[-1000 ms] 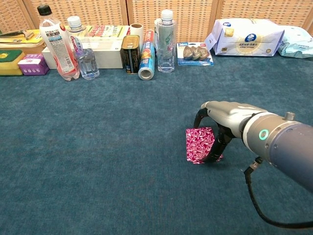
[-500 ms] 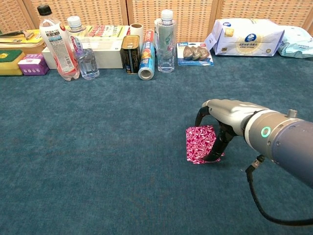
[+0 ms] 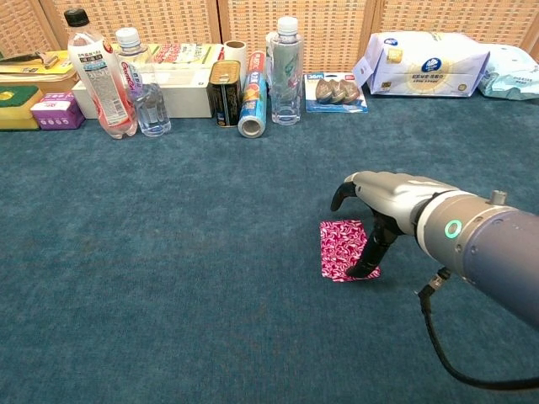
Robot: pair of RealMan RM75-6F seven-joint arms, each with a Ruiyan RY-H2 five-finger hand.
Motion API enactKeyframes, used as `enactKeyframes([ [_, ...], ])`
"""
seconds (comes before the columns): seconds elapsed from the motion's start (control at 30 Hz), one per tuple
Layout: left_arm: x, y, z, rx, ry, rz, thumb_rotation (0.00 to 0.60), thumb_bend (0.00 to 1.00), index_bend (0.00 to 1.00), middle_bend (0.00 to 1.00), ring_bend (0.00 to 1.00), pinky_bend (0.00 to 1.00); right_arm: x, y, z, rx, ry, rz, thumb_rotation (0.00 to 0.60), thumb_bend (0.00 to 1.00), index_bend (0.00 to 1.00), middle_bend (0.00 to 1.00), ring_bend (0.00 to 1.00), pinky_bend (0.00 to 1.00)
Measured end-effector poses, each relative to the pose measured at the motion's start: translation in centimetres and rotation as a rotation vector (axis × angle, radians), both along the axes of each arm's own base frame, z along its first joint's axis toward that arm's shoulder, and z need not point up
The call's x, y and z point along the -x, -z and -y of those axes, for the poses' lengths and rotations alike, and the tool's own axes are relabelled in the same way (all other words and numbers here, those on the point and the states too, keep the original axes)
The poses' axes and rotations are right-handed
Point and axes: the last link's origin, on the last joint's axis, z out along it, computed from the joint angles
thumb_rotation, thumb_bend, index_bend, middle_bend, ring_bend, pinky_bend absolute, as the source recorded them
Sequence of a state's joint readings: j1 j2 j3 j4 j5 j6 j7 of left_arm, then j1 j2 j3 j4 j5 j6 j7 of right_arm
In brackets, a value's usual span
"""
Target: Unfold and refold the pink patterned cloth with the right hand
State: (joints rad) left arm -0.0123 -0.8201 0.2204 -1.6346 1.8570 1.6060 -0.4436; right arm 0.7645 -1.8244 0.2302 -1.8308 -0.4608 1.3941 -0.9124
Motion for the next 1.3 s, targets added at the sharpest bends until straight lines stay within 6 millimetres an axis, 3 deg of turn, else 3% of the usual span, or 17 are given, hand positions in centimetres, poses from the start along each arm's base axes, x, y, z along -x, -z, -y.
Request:
enactKeyframes([
  [0.27,0.0,0.0,0.0,-0.003,0.001,0.0,0.6,0.07,0.0,0.0,0.0,0.05,-0.6,-0.9,0.3,0.018,-0.018,0.03,0.6,0.22,0.18,0.0,0.0,0.12],
  [0.7,0.0,-0.1,0.2,-0.033,-0.006,-0.005,0.6,0.07,0.0,0.0,0.0,0.05,0.5,-3.6,1.9,0.067,-0.129,0.079,0.6,0.17,0.18,0.0,0.0,0.06],
  [1.03,-0.1,0.0,0.6,-0.024,0.01,-0.009,0.6,0.07,0.0,0.0,0.0,0.05,3.1,-7.5,3.3,0.147,-0.271,0.121,0.6,0.04,0.15,0.0,0.0,0.06],
  [1.3,0.0,-0.1,0.8,-0.069,0.0,-0.032,0.6,0.07,0.0,0.0,0.0,0.05,6.7,-12.2,2.3,0.285,-0.409,0.076,0.6,0.0,0.14,0.01,0.0,0.06],
])
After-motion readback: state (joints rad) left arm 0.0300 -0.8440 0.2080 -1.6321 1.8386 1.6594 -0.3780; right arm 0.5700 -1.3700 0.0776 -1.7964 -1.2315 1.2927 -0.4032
